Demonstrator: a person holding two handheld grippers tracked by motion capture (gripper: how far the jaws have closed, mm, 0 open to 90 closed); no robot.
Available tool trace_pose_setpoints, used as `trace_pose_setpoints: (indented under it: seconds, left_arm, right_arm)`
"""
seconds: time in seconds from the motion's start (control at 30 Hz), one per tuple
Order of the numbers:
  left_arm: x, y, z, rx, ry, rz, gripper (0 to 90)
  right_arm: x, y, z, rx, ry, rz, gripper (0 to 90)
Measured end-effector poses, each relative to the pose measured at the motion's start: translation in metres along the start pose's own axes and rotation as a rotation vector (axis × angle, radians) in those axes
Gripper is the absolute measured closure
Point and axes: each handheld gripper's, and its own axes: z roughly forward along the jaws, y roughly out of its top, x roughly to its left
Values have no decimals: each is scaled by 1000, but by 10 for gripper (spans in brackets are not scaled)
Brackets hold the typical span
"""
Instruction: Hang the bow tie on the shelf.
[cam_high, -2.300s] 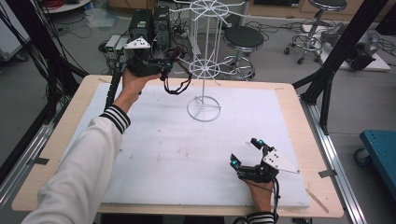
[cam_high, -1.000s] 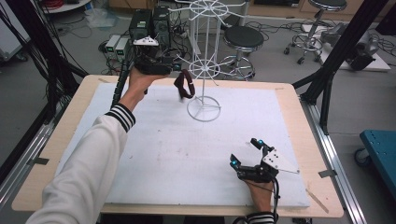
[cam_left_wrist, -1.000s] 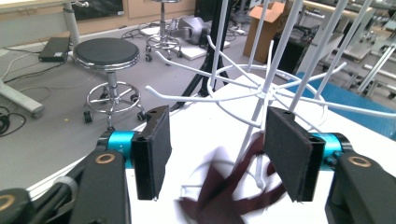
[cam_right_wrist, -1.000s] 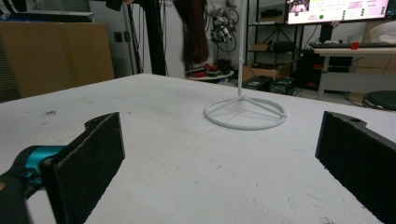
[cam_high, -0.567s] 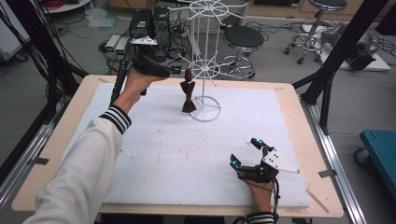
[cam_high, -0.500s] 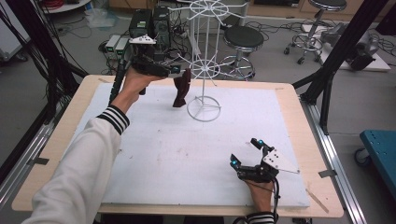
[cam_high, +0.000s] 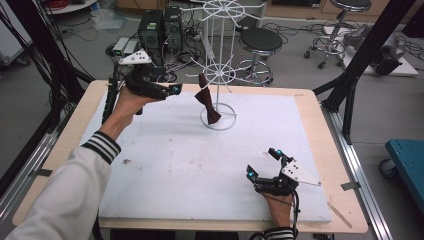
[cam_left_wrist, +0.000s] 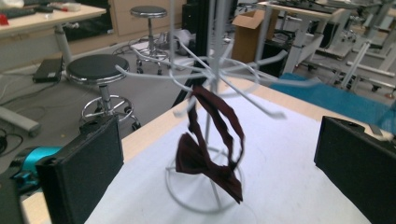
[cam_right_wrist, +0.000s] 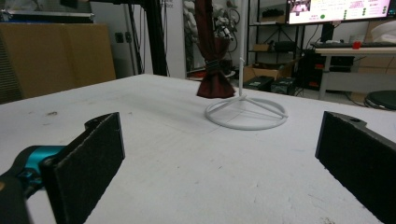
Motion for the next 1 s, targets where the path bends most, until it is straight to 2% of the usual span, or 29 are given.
trace_pose_setpoints:
  seconds: [0.13, 0.17, 0.27, 0.33, 0.4, 0.43, 0.5, 0.57, 0.73, 0.83, 0.9, 1.0]
  left_arm:
    - [-16, -16, -31, -25, -5, 40, 17]
    - [-20, -20, -39, -44, -2, 58, 17]
    - [-31, -37, -63, -86, 12, 85, 17]
    - [-36, -50, -78, -87, 41, 102, 17]
    - [-40, -65, -90, -96, 49, 120, 17]
    - [-41, -73, -96, -92, 67, 122, 17]
    - [-43, -90, -108, -114, 74, 112, 17]
    - [-43, -107, -117, -136, 89, 91, 17]
    - [-39, -143, -131, -154, 122, 36, 17]
    - [-41, -159, -137, -171, 147, 41, 17]
    - [-44, -167, -139, -160, 152, 48, 17]
    - [-48, -180, -142, -181, 165, 62, 17]
  right_arm:
    - [0, 0, 0, -1, -2, -12, 6]
    - [0, 0, 0, -1, -2, -16, 6]
    - [1, 0, 0, -2, -7, -13, 6]
    - [1, 0, 0, -3, -5, -10, 6]
    - [1, 0, 0, -6, -7, -14, 6]
    - [1, 0, 0, -6, -7, -13, 6]
    - [1, 0, 0, -3, -9, -12, 6]
    - [1, 0, 0, -4, -9, -11, 6]
    - [1, 0, 0, -3, -9, -9, 6]
    - [1, 0, 0, -3, -10, -10, 6]
    - [1, 0, 0, -3, -10, -10, 6]
    - [1, 0, 0, -3, -11, -10, 6]
